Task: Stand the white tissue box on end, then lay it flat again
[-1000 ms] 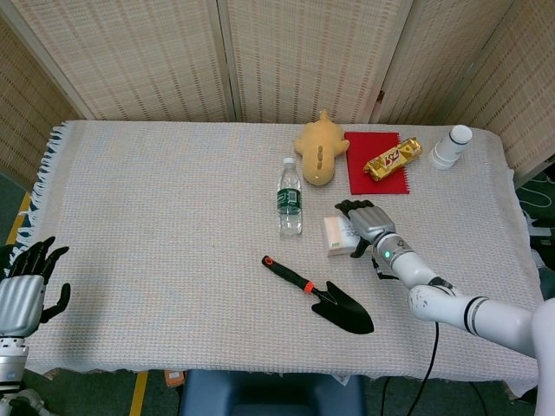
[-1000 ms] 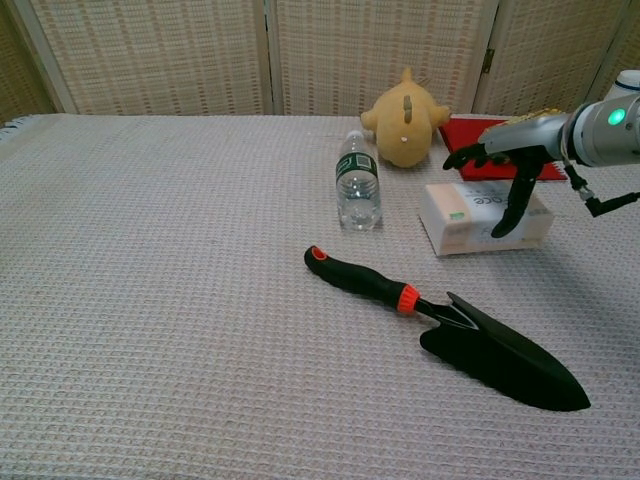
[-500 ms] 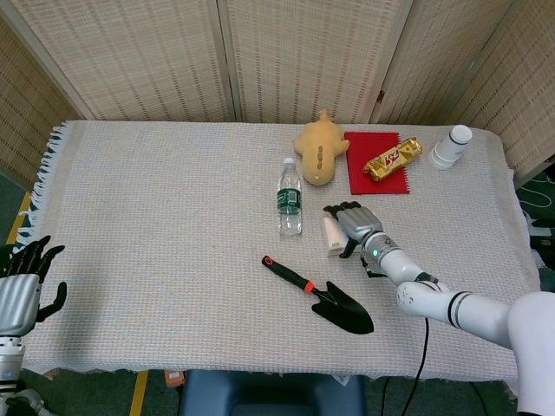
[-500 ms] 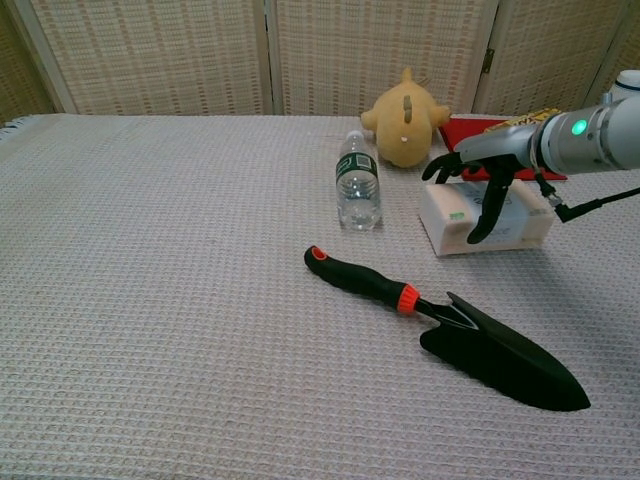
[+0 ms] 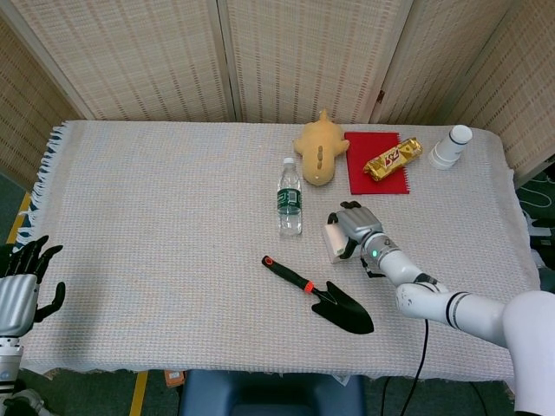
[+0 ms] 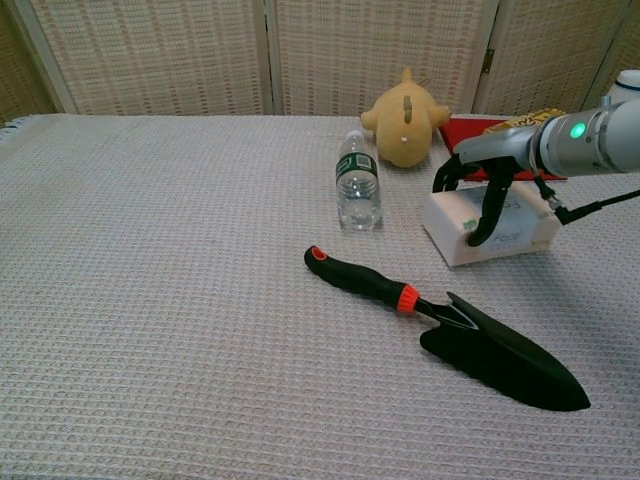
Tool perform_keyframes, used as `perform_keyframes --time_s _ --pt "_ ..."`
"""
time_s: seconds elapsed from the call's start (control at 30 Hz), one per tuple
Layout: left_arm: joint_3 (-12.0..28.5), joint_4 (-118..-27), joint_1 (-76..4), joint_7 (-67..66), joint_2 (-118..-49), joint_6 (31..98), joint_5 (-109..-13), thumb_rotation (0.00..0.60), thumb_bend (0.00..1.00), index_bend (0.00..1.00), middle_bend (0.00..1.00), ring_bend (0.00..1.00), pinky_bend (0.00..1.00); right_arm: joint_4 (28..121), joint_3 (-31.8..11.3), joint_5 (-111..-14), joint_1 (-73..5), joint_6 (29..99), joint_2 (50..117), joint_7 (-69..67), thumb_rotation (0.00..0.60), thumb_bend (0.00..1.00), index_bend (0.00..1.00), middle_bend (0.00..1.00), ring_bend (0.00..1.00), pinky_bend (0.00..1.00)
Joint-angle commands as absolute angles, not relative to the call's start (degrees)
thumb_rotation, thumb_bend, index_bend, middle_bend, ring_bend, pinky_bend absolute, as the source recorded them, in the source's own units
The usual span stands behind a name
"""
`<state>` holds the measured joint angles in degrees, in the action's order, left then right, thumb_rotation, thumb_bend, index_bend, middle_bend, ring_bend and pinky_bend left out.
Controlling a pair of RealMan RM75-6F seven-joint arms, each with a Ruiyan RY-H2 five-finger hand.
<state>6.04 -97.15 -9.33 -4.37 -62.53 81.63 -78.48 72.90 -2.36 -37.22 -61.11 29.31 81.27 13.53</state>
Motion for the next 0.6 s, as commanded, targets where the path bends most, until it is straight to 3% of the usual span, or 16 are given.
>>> perform_keyframes --time_s 0.03,0.3,0.43,0.6 --pt "6.0 -97.16 -9.32 -4.37 -62.51 81.59 -78.53 0.6 0.48 0.16 0.0 0.0 0.09 73.02 -2.62 -38.19 -60.72 30.31 81.37 13.06 0.6 0.0 0.38 0.29 0.1 0.0" --pt "5.95 -97.17 -9.25 -4.63 -62.59 81.67 -78.6 0.6 0.48 0.16 0.0 0.0 0.09 74.73 -7.16 -49.09 -54.89 36.52 80.89 3.57 0.6 0.0 0.38 0.36 0.19 0.0" --pt "5.95 -97.22 -9.28 -4.81 -62.65 81.63 -78.61 0.6 0.48 0.16 0.0 0.0 0.09 73.32 -11.41 -62.31 -47.07 44.86 82.44 -16.37 0.6 0.0 0.4 0.36 0.19 0.0" --pt "5.88 -97.29 -9.37 -5.16 -62.79 81.5 -78.72 0.6 0.48 0.16 0.0 0.0 0.09 65.0 -12.51 -73.94 -40.82 51.42 86.29 -48.73 0.6 0.0 0.41 0.37 0.2 0.0"
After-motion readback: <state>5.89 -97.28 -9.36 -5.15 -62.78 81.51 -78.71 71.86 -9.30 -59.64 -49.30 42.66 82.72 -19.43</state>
